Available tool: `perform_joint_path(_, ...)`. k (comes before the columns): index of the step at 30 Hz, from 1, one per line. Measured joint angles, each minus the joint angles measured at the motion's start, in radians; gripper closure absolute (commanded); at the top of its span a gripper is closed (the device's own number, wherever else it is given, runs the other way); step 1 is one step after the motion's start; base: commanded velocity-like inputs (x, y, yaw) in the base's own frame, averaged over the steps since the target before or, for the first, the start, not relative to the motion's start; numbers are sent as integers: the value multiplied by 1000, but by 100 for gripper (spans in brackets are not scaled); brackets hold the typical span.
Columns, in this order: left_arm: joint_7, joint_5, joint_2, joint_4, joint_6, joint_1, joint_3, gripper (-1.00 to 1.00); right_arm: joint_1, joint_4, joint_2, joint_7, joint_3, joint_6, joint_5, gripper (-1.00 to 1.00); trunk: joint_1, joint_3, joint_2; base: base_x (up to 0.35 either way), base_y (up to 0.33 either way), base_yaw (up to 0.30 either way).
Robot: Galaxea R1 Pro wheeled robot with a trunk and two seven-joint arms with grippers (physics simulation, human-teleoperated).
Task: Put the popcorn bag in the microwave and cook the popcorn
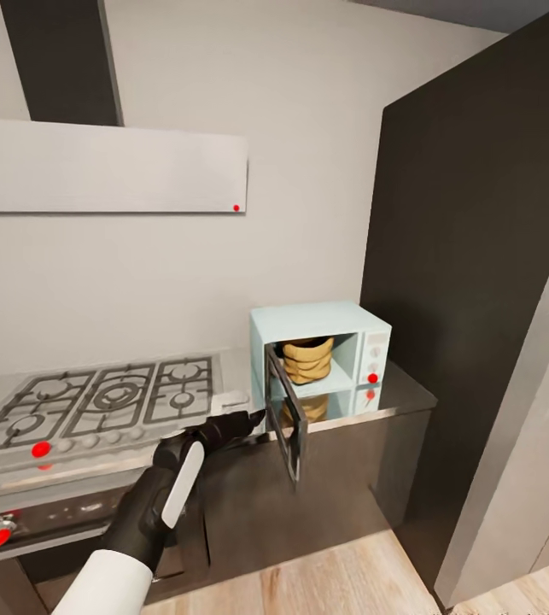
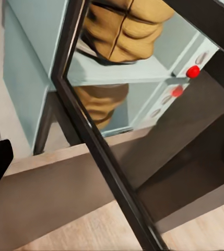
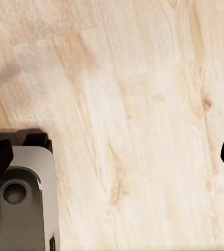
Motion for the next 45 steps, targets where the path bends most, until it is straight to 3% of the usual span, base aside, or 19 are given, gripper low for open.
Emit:
perform_joint_path(4,2,-2,1,0,1,0,-2,-100,0,0,0,-1,0,-1,0,-100,0,2,0,124,0,-166)
perform_joint_path(6,2,-2,1,-1,2,0,-56,-100,1,0,17,-1,0,1,0,-100,0,3,0,5,0,-238)
perform_joint_path(9,3,-6,2,-3,1,0,-64,-100,3,0,26,-1,0,4,0,-100,0,3,0,1,0,-224)
perform_joint_path(45,2,-4,2,-6,-9,0,-66,-100,3,0,27,1,0,0,0,-100,0,4,0,0,0,-243)
